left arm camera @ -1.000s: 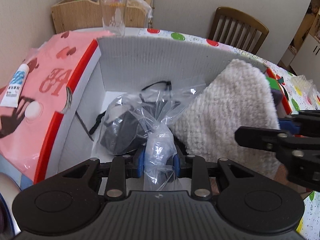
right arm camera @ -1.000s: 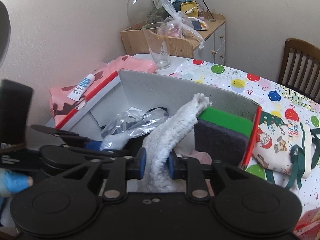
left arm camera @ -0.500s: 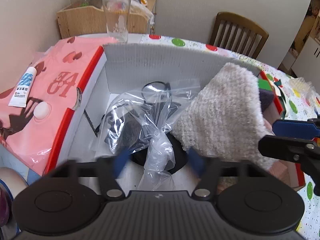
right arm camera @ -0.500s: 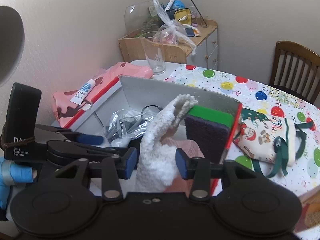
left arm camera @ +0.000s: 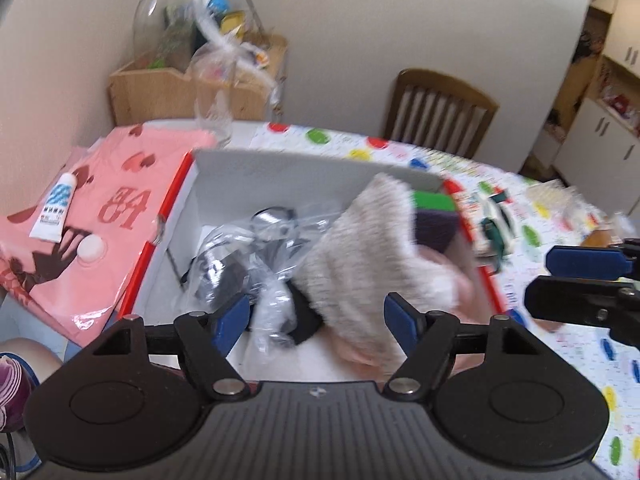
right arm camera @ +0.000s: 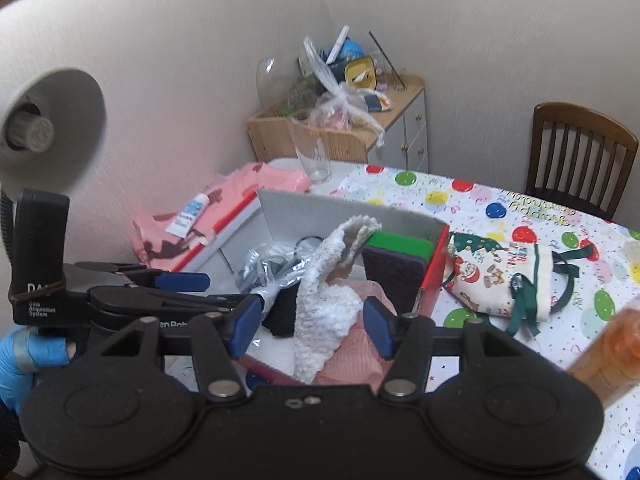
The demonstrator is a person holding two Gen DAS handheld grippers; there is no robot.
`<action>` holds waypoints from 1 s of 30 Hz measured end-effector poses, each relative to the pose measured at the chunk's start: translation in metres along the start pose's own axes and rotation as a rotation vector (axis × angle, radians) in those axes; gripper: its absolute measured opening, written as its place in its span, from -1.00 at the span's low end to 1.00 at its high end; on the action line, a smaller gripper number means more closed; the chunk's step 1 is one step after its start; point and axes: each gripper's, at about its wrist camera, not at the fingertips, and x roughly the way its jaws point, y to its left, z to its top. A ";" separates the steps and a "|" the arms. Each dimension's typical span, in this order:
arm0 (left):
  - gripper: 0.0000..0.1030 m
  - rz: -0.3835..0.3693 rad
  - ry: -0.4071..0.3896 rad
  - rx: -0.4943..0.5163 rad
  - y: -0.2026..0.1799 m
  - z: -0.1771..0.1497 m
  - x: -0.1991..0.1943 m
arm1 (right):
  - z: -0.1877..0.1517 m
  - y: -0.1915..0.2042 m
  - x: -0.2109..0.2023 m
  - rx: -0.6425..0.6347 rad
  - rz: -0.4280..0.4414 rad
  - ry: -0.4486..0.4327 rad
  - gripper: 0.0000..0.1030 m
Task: Organize soft objects
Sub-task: 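Lower both items into the box and open both tools to release them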
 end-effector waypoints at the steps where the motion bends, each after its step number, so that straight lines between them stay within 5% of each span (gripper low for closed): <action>1: 0.44 -0.013 -0.011 0.003 -0.004 0.000 -0.007 | -0.001 0.000 -0.007 0.003 0.000 -0.008 0.14; 4: 0.62 -0.043 -0.038 0.019 -0.014 0.000 -0.026 | -0.003 0.001 -0.027 0.007 0.002 -0.037 0.19; 15: 0.76 -0.185 -0.110 0.104 -0.062 0.003 -0.068 | -0.013 -0.019 -0.104 0.045 -0.045 -0.131 0.55; 30: 0.94 -0.320 -0.082 0.094 -0.116 0.023 -0.049 | -0.032 -0.115 -0.184 0.146 -0.176 -0.187 0.72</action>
